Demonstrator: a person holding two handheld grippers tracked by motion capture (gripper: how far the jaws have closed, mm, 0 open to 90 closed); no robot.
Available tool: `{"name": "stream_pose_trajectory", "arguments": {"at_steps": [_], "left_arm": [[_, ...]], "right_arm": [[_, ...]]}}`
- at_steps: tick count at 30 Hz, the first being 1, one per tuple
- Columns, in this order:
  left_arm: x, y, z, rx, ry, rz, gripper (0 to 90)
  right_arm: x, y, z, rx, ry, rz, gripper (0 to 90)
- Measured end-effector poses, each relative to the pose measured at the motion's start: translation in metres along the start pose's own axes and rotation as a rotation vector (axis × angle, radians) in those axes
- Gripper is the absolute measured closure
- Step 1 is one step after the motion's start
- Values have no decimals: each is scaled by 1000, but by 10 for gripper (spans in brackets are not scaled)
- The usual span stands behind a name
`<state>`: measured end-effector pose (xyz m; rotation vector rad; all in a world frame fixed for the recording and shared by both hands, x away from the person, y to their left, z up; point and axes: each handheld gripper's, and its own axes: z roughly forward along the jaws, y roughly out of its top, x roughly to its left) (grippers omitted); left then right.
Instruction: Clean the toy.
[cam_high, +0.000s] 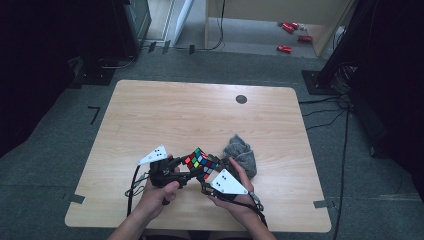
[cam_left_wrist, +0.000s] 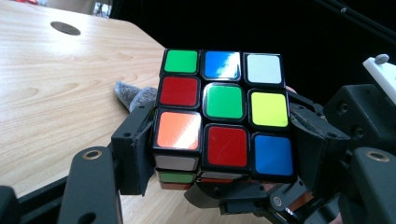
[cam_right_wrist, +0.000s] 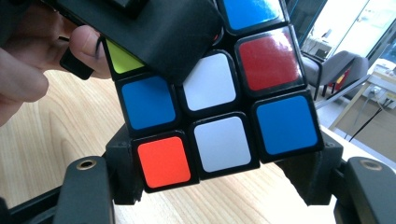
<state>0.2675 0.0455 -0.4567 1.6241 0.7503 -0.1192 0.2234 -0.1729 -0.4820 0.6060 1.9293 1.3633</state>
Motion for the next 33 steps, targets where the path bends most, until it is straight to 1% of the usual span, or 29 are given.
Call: {"name": "stream_pose_trajectory", "arguments": {"at_steps": [4, 6, 8, 10, 11, 13, 15, 18, 21, 23, 25, 27, 29, 31, 33], "left_arm": [[1, 0, -1, 4, 17, 26, 317], [2, 0, -1, 5, 22, 39, 297], [2, 1, -3, 5, 24, 55, 299], [0, 2, -4, 4, 20, 65, 323], [0, 2, -5, 7, 19, 74, 326], [0, 3, -5, 7, 16, 71, 328], [-1, 3, -5, 14, 27, 68, 342], [1, 4, -5, 19, 18, 45, 343], [3, 5, -6, 17, 15, 33, 343], [4, 4, -6, 22, 13, 39, 341], [5, 4, -6, 29, 2, 45, 334], [6, 4, -7, 33, 3, 60, 323], [7, 5, -8, 27, 6, 69, 307], [8, 6, -10, 14, 6, 61, 290], [10, 8, -13, 5, 8, 64, 275]], "right_arm": [[0, 1, 0, 35, 10, 6, 329], [0, 1, 0, 45, 18, 25, 329], [0, 1, 0, 47, 20, 41, 327], [0, 1, 0, 41, 22, 61, 323], [0, 1, 0, 38, 24, 61, 319], [0, 2, -1, 27, 16, 38, 295], [2, 4, -2, 17, 11, 14, 260], [4, 7, -4, 3, 4, -21, 264], [5, 8, -6, -1, 18, -21, 327], [5, 8, -6, 7, 25, -18, 339], [4, 9, -6, 16, 38, -14, 341], [3, 9, -6, 28, 47, -10, 342], [2, 9, -5, 37, 48, 13, 342], [-2, 10, -6, 46, 36, 60, 342], [-8, 9, -7, 50, 33, 127, 342]]}}
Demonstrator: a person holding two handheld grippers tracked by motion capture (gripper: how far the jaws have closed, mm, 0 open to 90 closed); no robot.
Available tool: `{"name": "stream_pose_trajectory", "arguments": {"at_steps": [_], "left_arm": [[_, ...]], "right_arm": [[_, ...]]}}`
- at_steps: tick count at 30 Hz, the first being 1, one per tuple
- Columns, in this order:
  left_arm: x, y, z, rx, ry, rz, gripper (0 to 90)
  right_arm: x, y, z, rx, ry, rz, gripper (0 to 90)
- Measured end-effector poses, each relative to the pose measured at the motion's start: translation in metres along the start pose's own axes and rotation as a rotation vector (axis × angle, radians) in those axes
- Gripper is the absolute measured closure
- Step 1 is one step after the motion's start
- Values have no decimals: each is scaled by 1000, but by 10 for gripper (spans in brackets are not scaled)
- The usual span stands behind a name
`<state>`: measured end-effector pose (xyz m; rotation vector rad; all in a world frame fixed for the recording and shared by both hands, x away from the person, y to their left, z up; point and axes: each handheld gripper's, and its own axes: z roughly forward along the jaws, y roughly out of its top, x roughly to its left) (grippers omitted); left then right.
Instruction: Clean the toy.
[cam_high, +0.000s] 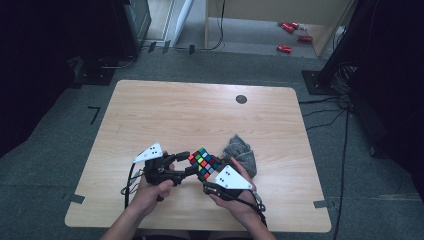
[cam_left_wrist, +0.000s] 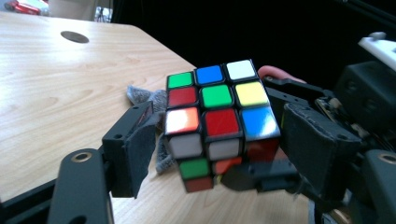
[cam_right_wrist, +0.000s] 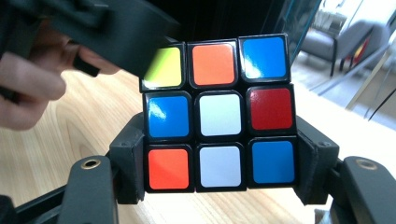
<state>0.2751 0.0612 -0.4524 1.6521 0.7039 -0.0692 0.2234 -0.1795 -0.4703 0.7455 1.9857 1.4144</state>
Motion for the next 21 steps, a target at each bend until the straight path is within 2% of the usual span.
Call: {"name": "stream_pose_trajectory", "arguments": {"at_steps": [3, 5, 7, 9, 12, 16, 19, 21], "left_arm": [[2, 2, -5, -23, 5, 27, 263], [3, 2, -9, -36, 23, 68, 263], [2, 1, -10, -29, 67, 144, 261], [3, -2, -10, -4, 91, 206, 260], [0, -7, -5, 31, 120, 289, 254], [-11, -16, 5, 78, 145, 453, 224], [-18, -22, 12, 73, 157, 542, 198], [-20, -25, 14, 67, 169, 581, 192]], "right_arm": [[-9, 0, -2, -2, 0, 74, 342], [-13, 1, -4, -4, -9, 107, 342], [-17, 2, -7, -4, -16, 134, 342], [-21, 5, -10, -7, -18, 158, 342], [-25, 11, -14, -4, 8, 206, 342], [-26, 17, -17, 1, 52, 263, 342], [-25, 18, -16, 9, 79, 312, 342], [-24, 18, -15, 31, 88, 324, 342]]}}
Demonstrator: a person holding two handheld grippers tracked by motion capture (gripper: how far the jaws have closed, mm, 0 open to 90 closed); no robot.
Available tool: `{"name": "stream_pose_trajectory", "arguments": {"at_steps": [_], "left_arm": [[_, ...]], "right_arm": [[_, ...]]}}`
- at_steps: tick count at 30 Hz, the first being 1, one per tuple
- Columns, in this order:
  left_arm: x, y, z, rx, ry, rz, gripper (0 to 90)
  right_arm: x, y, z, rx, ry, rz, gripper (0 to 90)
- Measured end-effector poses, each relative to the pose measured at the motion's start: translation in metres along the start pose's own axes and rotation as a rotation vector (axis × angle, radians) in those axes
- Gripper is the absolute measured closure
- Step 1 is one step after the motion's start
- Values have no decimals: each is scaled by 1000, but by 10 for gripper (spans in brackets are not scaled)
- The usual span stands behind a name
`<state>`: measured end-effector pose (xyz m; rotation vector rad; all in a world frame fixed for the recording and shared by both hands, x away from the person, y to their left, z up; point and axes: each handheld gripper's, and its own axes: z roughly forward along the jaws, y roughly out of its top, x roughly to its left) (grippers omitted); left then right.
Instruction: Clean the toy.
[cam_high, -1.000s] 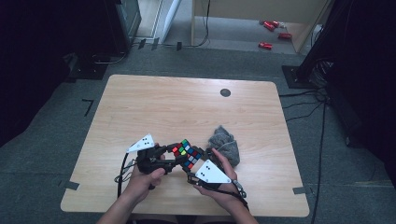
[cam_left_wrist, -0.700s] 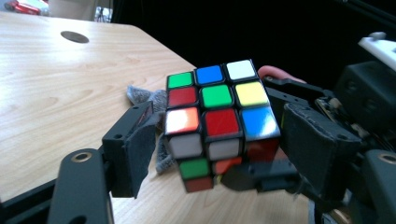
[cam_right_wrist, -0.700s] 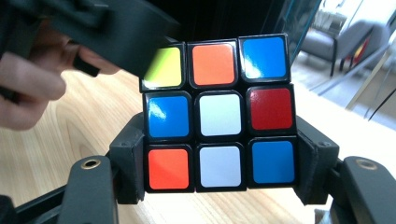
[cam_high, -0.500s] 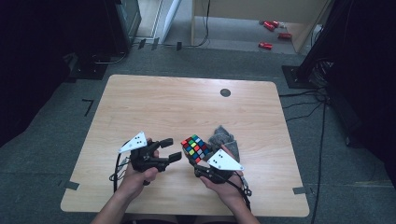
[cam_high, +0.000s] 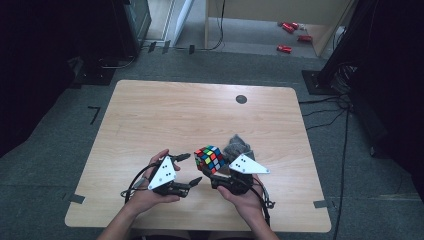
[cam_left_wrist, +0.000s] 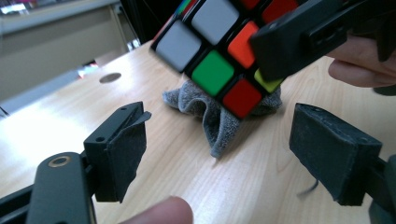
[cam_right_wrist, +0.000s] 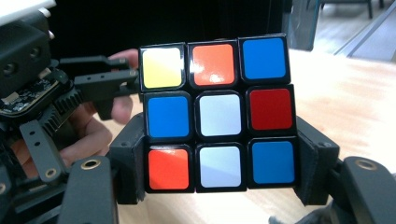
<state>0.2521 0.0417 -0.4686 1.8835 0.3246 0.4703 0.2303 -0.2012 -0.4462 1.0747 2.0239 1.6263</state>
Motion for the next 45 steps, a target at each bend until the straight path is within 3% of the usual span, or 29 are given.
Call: {"name": "stream_pose_trajectory", "arguments": {"at_steps": [5, 13, 20, 31, 37, 40, 45], "left_arm": [[0, -2, 0, -13, 39, 52, 172], [-11, -3, 2, -29, 67, 165, 177], [-16, -3, 3, -32, 75, 192, 253], [-16, -3, 4, -3, 99, 165, 344], [-9, -3, -1, -7, 110, 108, 345], [-5, -1, -4, -11, 115, 71, 345], [6, -2, -9, 5, 115, -18, 345]], "right_arm": [[3, 0, 3, 57, 54, 64, 341], [6, 1, 8, 134, 86, 157, 341], [8, -1, 12, 167, 89, 191, 339], [-1, 0, 12, 176, 89, 234, 251], [-11, 12, -1, 104, 107, 250, 226], [-19, 16, -9, 75, 61, 247, 231], [-37, 15, -17, 58, -106, 174, 245]]}}
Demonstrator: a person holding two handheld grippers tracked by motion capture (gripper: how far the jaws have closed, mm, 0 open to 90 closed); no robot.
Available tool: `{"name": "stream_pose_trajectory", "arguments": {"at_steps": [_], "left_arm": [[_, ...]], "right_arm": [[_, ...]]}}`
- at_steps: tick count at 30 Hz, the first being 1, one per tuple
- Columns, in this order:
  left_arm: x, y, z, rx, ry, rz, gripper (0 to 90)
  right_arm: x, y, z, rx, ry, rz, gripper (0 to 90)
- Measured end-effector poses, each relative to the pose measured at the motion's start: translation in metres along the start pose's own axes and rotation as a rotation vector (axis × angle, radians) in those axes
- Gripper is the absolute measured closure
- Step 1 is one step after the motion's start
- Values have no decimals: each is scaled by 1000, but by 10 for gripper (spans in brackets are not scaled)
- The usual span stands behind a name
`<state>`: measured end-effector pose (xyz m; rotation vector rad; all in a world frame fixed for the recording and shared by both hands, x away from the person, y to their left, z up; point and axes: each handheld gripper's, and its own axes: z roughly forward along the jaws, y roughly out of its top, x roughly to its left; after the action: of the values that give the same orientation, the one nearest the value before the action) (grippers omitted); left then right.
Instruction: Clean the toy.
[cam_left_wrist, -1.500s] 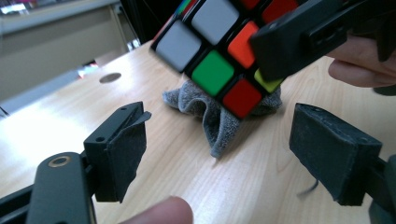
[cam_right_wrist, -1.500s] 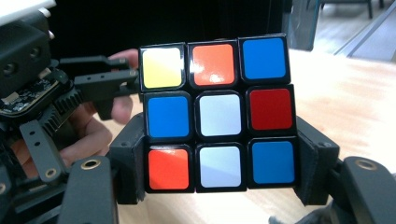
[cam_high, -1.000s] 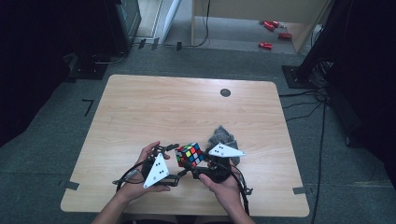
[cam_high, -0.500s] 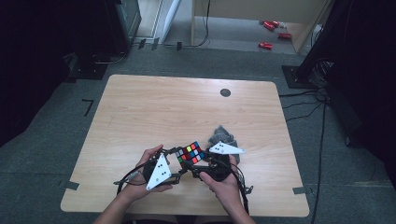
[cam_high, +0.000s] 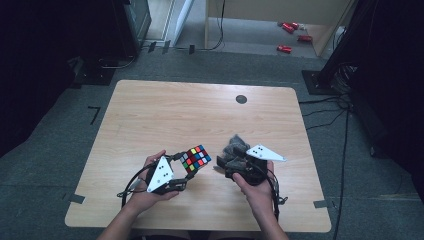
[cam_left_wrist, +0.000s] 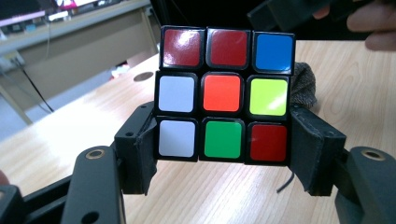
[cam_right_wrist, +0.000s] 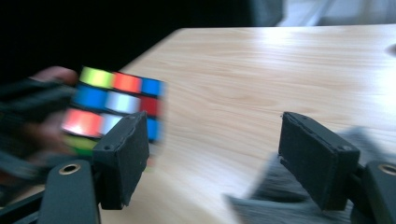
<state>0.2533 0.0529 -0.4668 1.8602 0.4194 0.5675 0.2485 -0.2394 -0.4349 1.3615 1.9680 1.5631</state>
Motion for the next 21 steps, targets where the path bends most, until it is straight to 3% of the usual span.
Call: {"name": "stream_pose_trajectory", "arguments": {"at_steps": [6, 8, 11, 14, 21], "left_arm": [[11, 1, -5, 7, -38, -93, 346], [13, 1, -4, 9, -41, -120, 346], [14, 1, -5, 10, -35, -119, 347], [16, 0, -6, -1, -40, -128, 347], [28, 0, -9, -32, -94, -185, 347]], "right_arm": [[-21, -15, 13, 59, -197, -132, 248], [-29, -22, 19, 99, -219, -143, 250], [-39, -31, 26, 141, -265, -159, 254], [-46, -36, 29, 163, -278, -150, 261], [-54, -44, 37, 215, -292, -176, 317]]}}
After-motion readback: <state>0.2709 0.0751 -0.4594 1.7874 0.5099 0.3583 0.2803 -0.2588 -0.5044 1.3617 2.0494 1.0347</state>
